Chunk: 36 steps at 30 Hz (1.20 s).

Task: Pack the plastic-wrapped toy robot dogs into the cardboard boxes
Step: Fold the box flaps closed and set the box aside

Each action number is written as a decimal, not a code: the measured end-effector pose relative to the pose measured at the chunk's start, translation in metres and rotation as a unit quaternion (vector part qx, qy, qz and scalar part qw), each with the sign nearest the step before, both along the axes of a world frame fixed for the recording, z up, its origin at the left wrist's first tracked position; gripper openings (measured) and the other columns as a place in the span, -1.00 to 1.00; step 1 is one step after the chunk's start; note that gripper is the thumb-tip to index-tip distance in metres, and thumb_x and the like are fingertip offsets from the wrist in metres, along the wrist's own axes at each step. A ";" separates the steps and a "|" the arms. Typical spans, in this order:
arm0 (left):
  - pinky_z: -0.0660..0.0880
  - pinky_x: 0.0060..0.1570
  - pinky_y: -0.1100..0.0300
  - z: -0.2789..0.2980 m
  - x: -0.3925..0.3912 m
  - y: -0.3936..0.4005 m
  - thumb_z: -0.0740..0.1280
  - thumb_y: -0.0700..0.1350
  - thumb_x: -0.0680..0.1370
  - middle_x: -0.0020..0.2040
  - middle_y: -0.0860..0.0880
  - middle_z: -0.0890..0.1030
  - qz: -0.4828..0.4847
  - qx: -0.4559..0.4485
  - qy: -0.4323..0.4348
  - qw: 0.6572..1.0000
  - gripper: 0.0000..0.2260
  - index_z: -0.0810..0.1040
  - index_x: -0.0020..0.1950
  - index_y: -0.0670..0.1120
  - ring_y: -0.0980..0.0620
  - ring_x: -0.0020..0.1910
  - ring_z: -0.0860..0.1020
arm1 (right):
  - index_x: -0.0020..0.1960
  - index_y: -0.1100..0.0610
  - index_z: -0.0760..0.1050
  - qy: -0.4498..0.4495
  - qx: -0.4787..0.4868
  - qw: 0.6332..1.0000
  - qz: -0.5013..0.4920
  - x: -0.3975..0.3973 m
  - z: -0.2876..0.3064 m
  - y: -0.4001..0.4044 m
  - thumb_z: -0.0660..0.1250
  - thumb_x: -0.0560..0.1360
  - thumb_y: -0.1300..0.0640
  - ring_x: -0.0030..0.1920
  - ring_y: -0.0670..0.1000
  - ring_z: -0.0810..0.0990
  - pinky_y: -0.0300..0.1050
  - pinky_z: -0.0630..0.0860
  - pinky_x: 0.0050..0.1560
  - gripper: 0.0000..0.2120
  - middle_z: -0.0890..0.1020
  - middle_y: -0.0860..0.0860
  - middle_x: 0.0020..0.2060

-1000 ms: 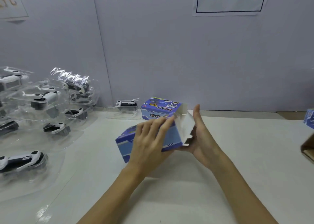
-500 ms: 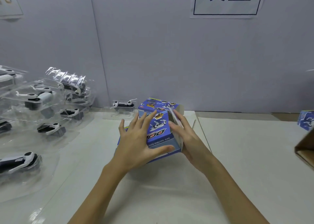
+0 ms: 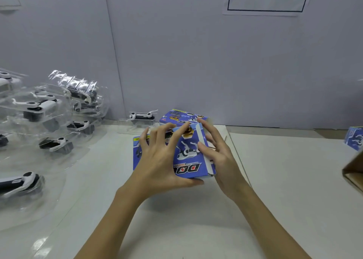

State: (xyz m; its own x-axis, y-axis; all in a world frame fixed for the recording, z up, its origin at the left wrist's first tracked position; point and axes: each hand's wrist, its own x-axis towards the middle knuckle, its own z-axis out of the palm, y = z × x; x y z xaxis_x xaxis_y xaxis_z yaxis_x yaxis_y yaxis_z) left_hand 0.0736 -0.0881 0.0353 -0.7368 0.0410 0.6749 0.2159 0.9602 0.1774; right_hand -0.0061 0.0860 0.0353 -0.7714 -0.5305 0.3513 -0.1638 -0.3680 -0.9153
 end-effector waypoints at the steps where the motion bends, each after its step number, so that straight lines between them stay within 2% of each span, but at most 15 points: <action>1: 0.12 0.50 -0.34 0.000 0.000 0.001 0.36 0.61 0.26 0.49 -0.03 0.32 0.005 -0.015 0.004 1.000 0.12 0.15 0.68 0.08 -0.08 0.50 0.30 | 0.50 -0.19 0.43 0.022 -0.001 1.000 0.005 0.002 -0.001 -0.001 0.28 0.67 0.24 0.22 0.11 0.70 -0.04 0.70 -0.01 -0.51 0.66 -0.07 0.28; 4: 0.20 0.45 -0.34 -0.001 0.000 0.002 0.40 0.57 0.30 0.47 -0.06 0.37 0.010 -0.027 0.030 0.999 0.12 0.16 0.69 0.01 -0.12 0.46 0.36 | 0.52 -0.11 0.42 0.044 -0.008 0.999 -0.003 0.007 -0.001 -0.002 0.24 0.69 0.25 0.24 0.10 0.68 -0.04 0.70 0.02 -0.54 0.66 -0.10 0.28; 6: 0.24 0.41 -0.34 -0.003 0.000 0.004 0.41 0.55 0.31 0.46 -0.09 0.38 0.011 -0.029 0.050 0.998 0.10 0.21 0.68 -0.01 -0.14 0.44 0.37 | 0.48 -0.07 0.46 0.056 -0.017 0.997 -0.041 0.011 0.003 -0.005 0.22 0.71 0.17 0.23 0.08 0.69 -0.07 0.70 -0.02 -0.63 0.66 -0.08 0.28; 8: 0.25 0.40 -0.36 -0.004 -0.001 0.005 0.42 0.53 0.32 0.46 -0.11 0.39 0.011 -0.031 0.066 0.997 0.08 0.24 0.66 -0.04 -0.17 0.44 0.38 | 0.41 -0.08 0.54 0.066 -0.015 0.993 -0.096 0.014 0.006 -0.007 0.25 0.69 0.06 0.19 0.04 0.71 -0.12 0.70 -0.09 -0.69 0.68 -0.07 0.26; 10: 0.25 0.39 -0.36 -0.005 -0.002 0.006 0.45 0.51 0.31 0.45 -0.13 0.41 0.017 -0.031 0.074 0.997 0.07 0.27 0.65 -0.05 -0.19 0.44 0.39 | 0.36 -0.12 0.57 0.075 -0.011 0.991 -0.113 0.015 0.008 -0.007 0.26 0.68 0.06 0.18 0.02 0.71 -0.16 0.69 -0.11 -0.71 0.69 -0.11 0.23; 13: 0.24 0.39 -0.38 -0.006 -0.002 0.006 0.47 0.50 0.31 0.45 -0.15 0.42 0.021 -0.031 0.088 0.995 0.04 0.29 0.63 -0.02 -0.21 0.42 0.42 | 0.38 -0.19 0.54 0.083 -0.003 0.990 -0.114 0.015 0.009 -0.006 0.23 0.71 0.07 0.17 0.01 0.72 -0.18 0.68 -0.10 -0.69 0.71 -0.12 0.20; 18: 0.20 0.41 -0.41 -0.009 -0.003 0.006 0.46 0.49 0.33 0.46 -0.18 0.42 0.025 -0.042 0.102 0.994 -0.05 0.28 0.60 0.10 -0.23 0.45 0.41 | 0.49 -0.21 0.45 0.082 0.029 0.988 -0.126 0.014 0.009 -0.006 0.21 0.68 -0.02 0.12 0.03 0.74 -0.07 0.72 -0.16 -0.61 0.72 -0.07 0.18; 22: 0.21 0.40 -0.41 -0.009 -0.003 0.009 0.43 0.50 0.35 0.45 -0.21 0.43 0.024 -0.062 0.115 0.991 -0.17 0.37 0.53 0.18 -0.24 0.47 0.38 | 0.49 -0.21 0.46 0.082 0.024 0.988 -0.130 0.016 0.010 -0.006 0.23 0.65 -0.06 0.10 0.04 0.74 -0.10 0.71 -0.18 -0.59 0.71 -0.04 0.20; 30: 0.24 0.39 -0.38 -0.013 -0.005 0.012 0.46 0.48 0.34 0.44 -0.24 0.44 0.024 -0.037 0.122 0.992 -0.25 0.41 0.38 0.12 -0.26 0.44 0.40 | 0.47 -0.22 0.46 0.079 0.026 0.988 -0.127 0.015 0.009 -0.005 0.25 0.66 0.00 0.06 0.02 0.75 -0.16 0.69 -0.23 -0.61 0.73 -0.11 0.13; 36: 0.26 0.37 -0.33 -0.015 -0.005 0.013 0.46 0.47 0.33 0.44 -0.25 0.43 0.023 -0.044 0.134 0.990 -0.26 0.42 0.37 0.11 -0.22 0.45 0.33 | 0.47 -0.25 0.46 0.073 0.029 0.992 -0.098 0.016 0.007 -0.007 0.23 0.67 0.00 0.20 0.02 0.70 -0.13 0.70 -0.16 -0.61 0.67 -0.14 0.23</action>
State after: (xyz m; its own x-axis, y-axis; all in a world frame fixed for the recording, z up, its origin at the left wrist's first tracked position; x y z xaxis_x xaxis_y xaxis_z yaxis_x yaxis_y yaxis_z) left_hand 0.0682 -0.0748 0.0207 -0.5336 0.0782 0.8421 0.1988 0.9794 0.0350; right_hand 0.0104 0.0786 0.0427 -0.8051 -0.3972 0.4405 -0.3595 -0.2638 -0.8951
